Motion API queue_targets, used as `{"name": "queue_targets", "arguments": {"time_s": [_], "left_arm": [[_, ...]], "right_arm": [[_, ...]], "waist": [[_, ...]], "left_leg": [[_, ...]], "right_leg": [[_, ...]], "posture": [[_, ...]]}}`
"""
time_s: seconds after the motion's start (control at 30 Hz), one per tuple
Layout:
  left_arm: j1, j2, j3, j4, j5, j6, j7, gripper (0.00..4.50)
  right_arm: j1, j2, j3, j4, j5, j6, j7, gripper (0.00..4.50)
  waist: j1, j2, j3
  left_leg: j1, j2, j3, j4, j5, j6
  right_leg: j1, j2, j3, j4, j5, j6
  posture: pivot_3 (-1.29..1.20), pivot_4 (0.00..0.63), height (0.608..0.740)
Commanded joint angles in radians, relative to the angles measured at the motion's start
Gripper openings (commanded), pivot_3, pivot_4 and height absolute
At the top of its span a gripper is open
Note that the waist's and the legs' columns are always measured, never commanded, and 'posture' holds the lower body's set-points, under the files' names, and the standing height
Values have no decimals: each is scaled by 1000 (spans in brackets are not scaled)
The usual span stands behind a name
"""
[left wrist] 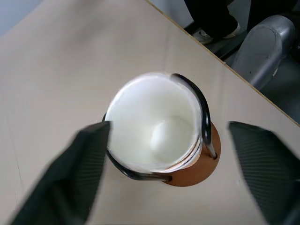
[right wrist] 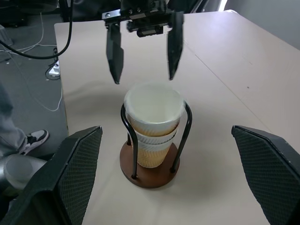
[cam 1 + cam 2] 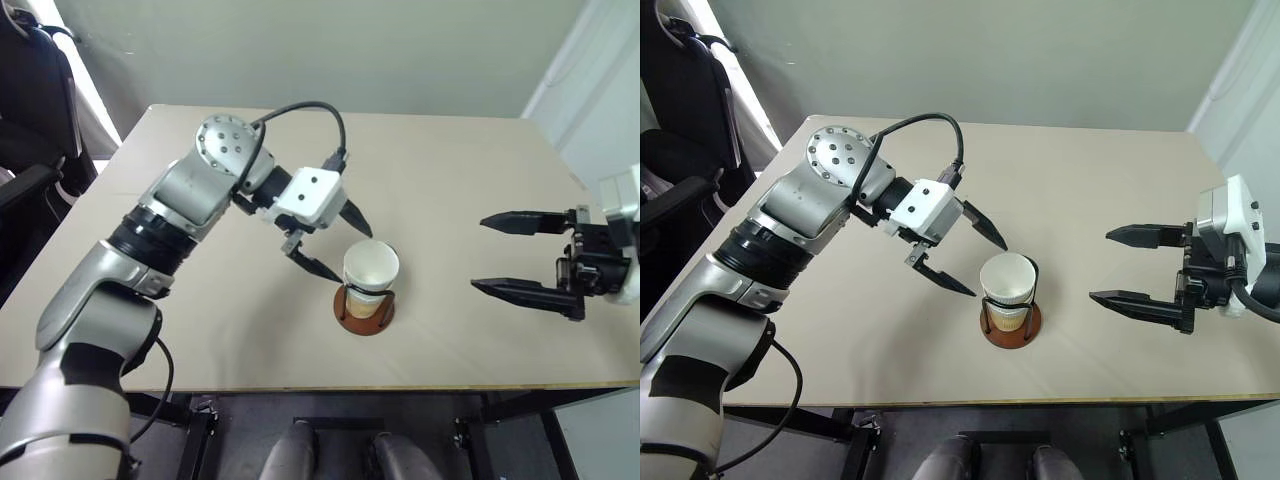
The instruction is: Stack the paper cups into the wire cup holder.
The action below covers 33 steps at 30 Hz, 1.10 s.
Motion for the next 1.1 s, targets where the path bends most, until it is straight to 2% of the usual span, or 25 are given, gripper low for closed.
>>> {"name": "queue_targets", "arguments": {"time_s": [0.03,0.13,0.23,0.3,0.43,0.67,0.83,1.1], "left_arm": [[4,16,79,-45,-45,57,-32,4462],[38,47,170,-95,-98,186,-32,4462],[119,119,266,-126,-104,291,1,4462],[232,196,311,-155,-85,315,4,4462],[441,259,445,-201,-98,384,105,4462],[681,268,729,-262,-207,496,253,4462],[772,252,820,-285,-202,487,311,4462],[878,287,898,-373,-241,596,341,4462]], "right_arm": [[-26,-12,0,1,8,-13,6,4500],[-39,-11,24,22,1,-19,23,4500],[-27,-15,38,52,-8,-21,58,4500],[-7,-23,51,95,-35,-33,97,4500],[10,-34,58,179,-91,-70,151,4500],[-12,-50,35,399,-218,-230,254,4500],[-78,-61,62,524,-251,-287,333,4500],[-148,-35,159,561,-271,-266,377,4500]], "waist": [[0,0,0],[-3,0,0],[-6,0,0],[-10,2,-1],[-15,3,-2],[-12,3,-2],[-14,3,-2],[-19,3,-2]], "left_leg": [[0,0,0,0,0,0],[0,0,0,0,0,0],[0,0,0,0,0,0],[1,0,0,-1,0,0],[2,0,0,-3,1,-1],[2,0,0,-1,2,0],[4,0,0,-3,3,-1],[10,0,1,-8,4,-3]], "right_leg": [[0,0,0,0,0,0],[0,0,0,-1,0,1],[0,0,0,-1,0,1],[0,0,0,-1,0,1],[0,0,0,-2,1,0],[0,0,0,-1,2,-2],[0,0,0,0,2,-4],[4,0,0,1,0,-8]], "posture": [[0,150,740],[0,150,740],[0,150,740],[0,150,740],[0,150,740],[0,150,740],[0,150,740],[0,150,740]]}}
